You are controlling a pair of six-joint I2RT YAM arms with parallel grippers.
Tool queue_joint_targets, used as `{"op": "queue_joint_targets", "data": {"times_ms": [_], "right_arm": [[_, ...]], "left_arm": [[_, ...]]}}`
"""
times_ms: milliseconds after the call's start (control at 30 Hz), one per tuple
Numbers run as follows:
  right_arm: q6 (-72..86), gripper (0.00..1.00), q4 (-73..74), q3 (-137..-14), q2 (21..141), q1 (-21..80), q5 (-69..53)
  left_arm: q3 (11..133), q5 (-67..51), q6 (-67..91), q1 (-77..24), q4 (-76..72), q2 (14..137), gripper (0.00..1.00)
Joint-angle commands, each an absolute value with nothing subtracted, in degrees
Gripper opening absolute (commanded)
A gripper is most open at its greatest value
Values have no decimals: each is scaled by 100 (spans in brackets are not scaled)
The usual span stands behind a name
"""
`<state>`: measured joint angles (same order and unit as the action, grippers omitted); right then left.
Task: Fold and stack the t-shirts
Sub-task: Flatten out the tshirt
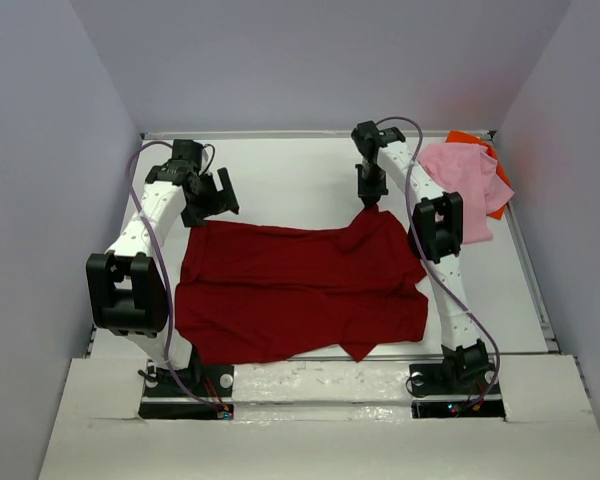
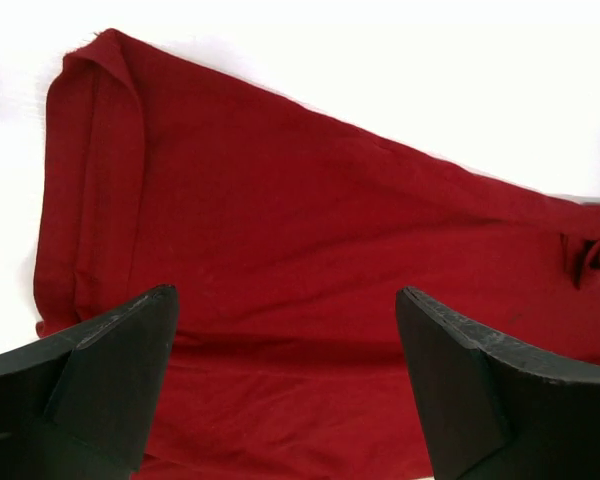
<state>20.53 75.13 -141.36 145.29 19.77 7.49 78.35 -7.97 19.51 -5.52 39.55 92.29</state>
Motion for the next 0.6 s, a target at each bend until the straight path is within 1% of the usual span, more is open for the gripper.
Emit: {"op": "queue_joint_targets", "data": {"times_ms": [0, 167, 267, 367, 433, 567], "right_arm": [[2197, 0, 7164, -13852, 14203, 1723, 554], [2425, 0, 7049, -14062, 14309, 1266, 317], [2496, 0, 6619, -14045, 14142, 1152, 62], [2513, 0, 6504, -14536, 14185, 1151, 44], [2566, 0, 6504, -14773, 14299, 1081, -200], [2549, 0, 6093, -14521, 14335, 1028, -553]], "left_arm": [[7805, -888, 1811, -527, 4008, 8895, 99], [7936, -844, 1758, -519, 4113, 8938, 99], [7981, -861, 1732, -527, 4148, 8973, 99], [7937, -914, 1714, -527, 4131, 9000, 99], [7806, -1001, 1740, -527, 4061, 9000, 99], [7594, -1064, 1732, -527, 3990, 9009, 99]]}}
